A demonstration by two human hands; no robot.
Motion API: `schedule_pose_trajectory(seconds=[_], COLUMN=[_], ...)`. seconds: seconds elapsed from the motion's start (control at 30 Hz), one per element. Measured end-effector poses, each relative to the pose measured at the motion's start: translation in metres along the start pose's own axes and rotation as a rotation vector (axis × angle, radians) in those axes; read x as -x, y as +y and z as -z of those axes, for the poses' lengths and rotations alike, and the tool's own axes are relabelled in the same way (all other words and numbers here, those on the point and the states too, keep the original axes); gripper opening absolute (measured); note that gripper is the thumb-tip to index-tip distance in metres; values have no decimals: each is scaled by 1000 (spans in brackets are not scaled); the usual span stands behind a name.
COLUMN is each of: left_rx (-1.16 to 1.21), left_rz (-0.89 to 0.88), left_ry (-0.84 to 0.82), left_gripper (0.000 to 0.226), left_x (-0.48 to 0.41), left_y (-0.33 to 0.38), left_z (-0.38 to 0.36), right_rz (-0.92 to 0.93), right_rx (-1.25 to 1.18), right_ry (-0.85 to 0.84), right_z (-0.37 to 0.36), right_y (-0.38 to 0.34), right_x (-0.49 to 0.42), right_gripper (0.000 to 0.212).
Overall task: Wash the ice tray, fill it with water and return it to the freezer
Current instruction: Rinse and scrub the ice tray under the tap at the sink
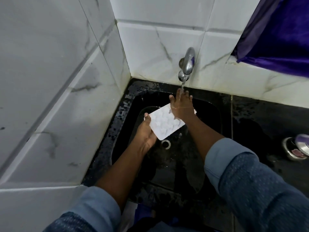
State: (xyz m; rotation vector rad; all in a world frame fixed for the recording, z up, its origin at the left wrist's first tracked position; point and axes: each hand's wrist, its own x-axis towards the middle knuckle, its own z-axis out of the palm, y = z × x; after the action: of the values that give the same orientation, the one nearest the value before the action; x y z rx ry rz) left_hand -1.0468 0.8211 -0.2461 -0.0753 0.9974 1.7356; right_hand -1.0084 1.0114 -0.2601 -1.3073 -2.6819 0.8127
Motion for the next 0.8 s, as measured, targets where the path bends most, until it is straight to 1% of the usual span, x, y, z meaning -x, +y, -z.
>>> schedule_pose_trajectory(seconds=[0.03, 0.1, 0.13, 0.17, 0.23, 0.33, 0.37, 0.4, 0.47, 0.53, 0.6, 0.67, 0.73, 0.77, 0.8], left_rx=[7, 32, 43, 44, 72, 101, 92, 95, 120, 138, 130, 106, 51, 35, 44], left_rz=[12, -1, -10, -10, 14, 12, -2, -7, -3, -9, -33, -47, -83, -97, -118], left_ry=[32, 24, 19, 31, 42, 118, 121, 90, -14, 13, 59, 68, 161, 212, 214], left_gripper=[76, 78, 81, 83, 86, 82, 80, 81, 87, 88, 87, 80, 67, 67, 71], left_x=[2, 3, 4, 4, -5, -19, -20, -17, -10, -7, -8, -11, -19, -22, -27], left_y=[-2, -10, -13, -14, -19, -26, -28, -28, -29, -31, -26, -22, -20, -19, -21], left_z=[-2, 0, 1, 2, 3, 7, 10, 10, 9, 8, 1, -10, -12, -10, -7], right_rz=[-95, -287, -329, -324, -254, -106, -75, -74, -168, -297, -343, -271, -138, -87, -68], right_rx=[-9, -72, -103, -126, -150, -58, -37, -30, -20, -54, -108, -146, -131, -126, -110], right_ry=[26, 39, 59, 73, 61, -4, -25, -37, -24, -6, 33, 72, 54, 43, 20], right_z=[3, 7, 5, 0, -16, -40, -42, -38, -24, -6, 1, -6, -29, -35, -37], right_y=[-6, -17, -21, -27, -39, -51, -49, -45, -32, -22, -27, -48, -60, -61, -57], right_x=[-3, 2, 8, 15, 37, 67, 67, 60, 36, 13, 6, 27, 53, 60, 59], right_gripper=[89, 79, 77, 75, 76, 80, 81, 81, 83, 83, 83, 82, 81, 81, 81])
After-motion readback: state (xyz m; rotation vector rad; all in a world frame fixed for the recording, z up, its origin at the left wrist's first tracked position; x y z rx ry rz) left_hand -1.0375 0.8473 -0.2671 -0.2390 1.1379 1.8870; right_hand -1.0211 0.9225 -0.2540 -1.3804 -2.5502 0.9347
